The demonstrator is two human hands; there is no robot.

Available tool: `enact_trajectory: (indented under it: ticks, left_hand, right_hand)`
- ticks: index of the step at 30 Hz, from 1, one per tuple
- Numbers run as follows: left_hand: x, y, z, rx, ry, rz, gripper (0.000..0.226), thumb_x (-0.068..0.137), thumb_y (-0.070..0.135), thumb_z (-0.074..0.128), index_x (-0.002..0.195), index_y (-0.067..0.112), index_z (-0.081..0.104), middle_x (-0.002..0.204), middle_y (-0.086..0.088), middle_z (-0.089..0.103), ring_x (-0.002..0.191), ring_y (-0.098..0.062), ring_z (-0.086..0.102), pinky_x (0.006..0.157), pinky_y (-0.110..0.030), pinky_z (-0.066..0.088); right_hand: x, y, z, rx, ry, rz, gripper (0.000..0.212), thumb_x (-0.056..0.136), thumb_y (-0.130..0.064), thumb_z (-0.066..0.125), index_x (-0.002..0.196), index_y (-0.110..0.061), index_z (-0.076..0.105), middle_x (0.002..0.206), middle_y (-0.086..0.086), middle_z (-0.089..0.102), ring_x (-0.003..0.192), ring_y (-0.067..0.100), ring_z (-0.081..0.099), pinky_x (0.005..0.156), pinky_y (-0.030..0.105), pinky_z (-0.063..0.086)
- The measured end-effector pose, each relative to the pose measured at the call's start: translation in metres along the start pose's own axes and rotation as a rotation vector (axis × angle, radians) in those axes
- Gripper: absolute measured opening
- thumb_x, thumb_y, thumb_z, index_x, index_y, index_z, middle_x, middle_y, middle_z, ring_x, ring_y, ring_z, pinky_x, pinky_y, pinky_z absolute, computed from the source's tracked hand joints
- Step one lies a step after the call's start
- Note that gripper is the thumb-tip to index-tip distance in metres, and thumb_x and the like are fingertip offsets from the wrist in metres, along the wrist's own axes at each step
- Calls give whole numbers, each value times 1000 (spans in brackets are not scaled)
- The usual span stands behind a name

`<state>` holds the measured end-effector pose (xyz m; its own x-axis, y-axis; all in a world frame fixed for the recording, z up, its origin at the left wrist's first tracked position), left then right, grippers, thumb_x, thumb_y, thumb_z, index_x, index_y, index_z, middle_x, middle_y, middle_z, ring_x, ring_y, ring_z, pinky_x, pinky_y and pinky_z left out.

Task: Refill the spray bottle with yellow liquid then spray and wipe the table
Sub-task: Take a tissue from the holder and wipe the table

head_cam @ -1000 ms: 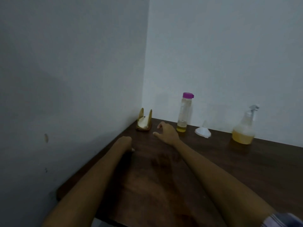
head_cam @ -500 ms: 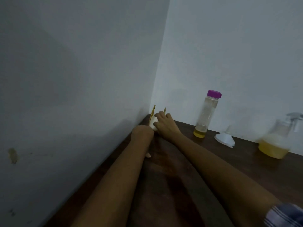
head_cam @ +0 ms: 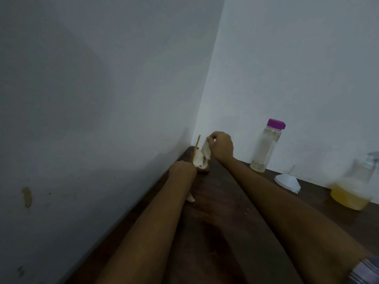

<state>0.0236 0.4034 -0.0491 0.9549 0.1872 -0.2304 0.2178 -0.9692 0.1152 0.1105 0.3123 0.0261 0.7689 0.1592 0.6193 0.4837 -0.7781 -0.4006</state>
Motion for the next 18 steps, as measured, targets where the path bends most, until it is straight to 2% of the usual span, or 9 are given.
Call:
enact_trajectory:
  ticks: [2,4,7,10,13,15,18]
  left_hand:
    - [-2,0,1,37,-14,3,83,71,30,80,138,2,38,141,-15,43,128,-28,46,103,-34,41]
    - [-1,0,0,29,10,-4,75,77,27,76,137,2,39,140,-15,44,127,-27,47,102,-33,41]
    - [-3,0,-1,18,56,-14,69,81,26,72,138,3,40,142,-13,43,129,-25,45,102,-32,41]
    - [-7,-2,1,8,75,-26,63,83,25,69,135,3,42,139,-13,46,126,-25,48,99,-31,43]
    - [-16,-6,3,10,97,-37,68,79,30,72,134,4,42,136,-12,47,123,-24,51,98,-32,44]
    - [-20,-9,5,-8,98,-32,76,74,37,76,134,5,41,135,-11,49,120,-23,54,97,-32,46]
    - [-21,-12,9,-36,98,-37,78,73,39,76,133,6,40,134,-10,50,117,-22,56,97,-32,48]
  right_hand:
    - [3,5,-15,189,87,116,24,96,-10,47,100,4,66,104,16,68,95,25,62,72,23,41]
    - [7,9,-26,282,133,171,23,97,-10,45,101,4,64,105,18,67,96,26,62,72,22,41]
    - [9,14,-44,453,191,233,22,96,-7,46,103,4,63,106,20,65,100,31,62,86,40,52]
    - [7,16,-58,494,202,237,21,95,-4,47,102,5,65,106,19,66,102,29,62,91,42,52]
    - [3,15,-58,500,113,202,19,94,-5,50,99,6,65,104,21,67,100,31,62,90,45,52]
    - [-1,15,-56,519,83,192,20,94,-7,51,99,6,65,101,21,68,95,29,64,88,42,54]
    - [-3,8,-66,652,108,163,18,95,-7,51,98,4,65,89,13,68,74,13,65,72,25,58]
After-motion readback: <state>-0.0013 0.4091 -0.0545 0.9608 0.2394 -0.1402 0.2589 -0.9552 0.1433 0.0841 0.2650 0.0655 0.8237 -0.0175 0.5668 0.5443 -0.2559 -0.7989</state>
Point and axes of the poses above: each hand's wrist, its own x-axis towards the middle knuckle, its own z-axis out of the palm, y = z × x, the point moved 7 cm from there along x, towards the middle knuckle
